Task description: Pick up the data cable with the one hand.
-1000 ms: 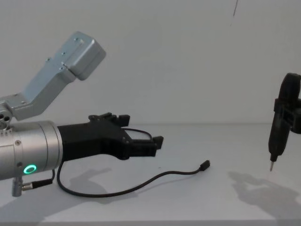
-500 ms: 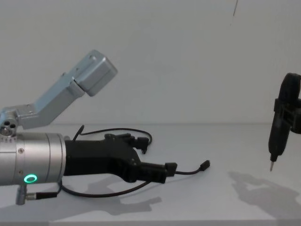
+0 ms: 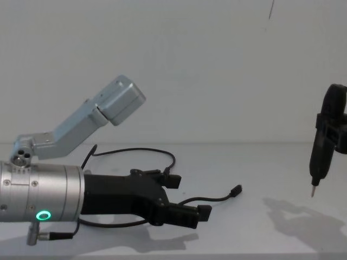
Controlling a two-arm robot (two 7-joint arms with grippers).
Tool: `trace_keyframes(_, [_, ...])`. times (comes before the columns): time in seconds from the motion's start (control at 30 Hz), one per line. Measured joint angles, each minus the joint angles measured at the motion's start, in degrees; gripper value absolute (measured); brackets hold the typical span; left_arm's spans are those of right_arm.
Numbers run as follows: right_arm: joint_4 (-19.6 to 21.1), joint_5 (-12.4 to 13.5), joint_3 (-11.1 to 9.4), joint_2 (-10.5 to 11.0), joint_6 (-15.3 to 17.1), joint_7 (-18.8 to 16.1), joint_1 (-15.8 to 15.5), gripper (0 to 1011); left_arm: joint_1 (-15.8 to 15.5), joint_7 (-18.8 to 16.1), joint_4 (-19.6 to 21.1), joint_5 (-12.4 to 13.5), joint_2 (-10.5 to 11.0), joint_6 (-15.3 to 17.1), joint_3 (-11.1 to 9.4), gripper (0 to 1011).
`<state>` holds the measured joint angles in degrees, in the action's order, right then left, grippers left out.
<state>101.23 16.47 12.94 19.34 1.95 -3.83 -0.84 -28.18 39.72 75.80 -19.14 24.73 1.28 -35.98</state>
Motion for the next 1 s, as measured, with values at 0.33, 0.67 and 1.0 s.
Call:
trace_keyframes(0.33, [0.0,0.0,0.0,0.0,0.0,0.0,0.0,269,-0.45,-0.91,-2.05,0.59,-1.22,-0.27,-0.86,1001])
trace_keyframes(0.67, [0.0,0.0,0.0,0.0,0.0,0.0,0.0,269,-0.96,-2.7,-4.43,1.7,-2.99,-1.28,-0.94,1001])
trace_keyframes(1.0, [0.0,0.0,0.0,0.0,0.0,0.0,0.0,269,-1.78,-3.88,-7.14,2.35,-4.84,-2.27,-0.55,1001])
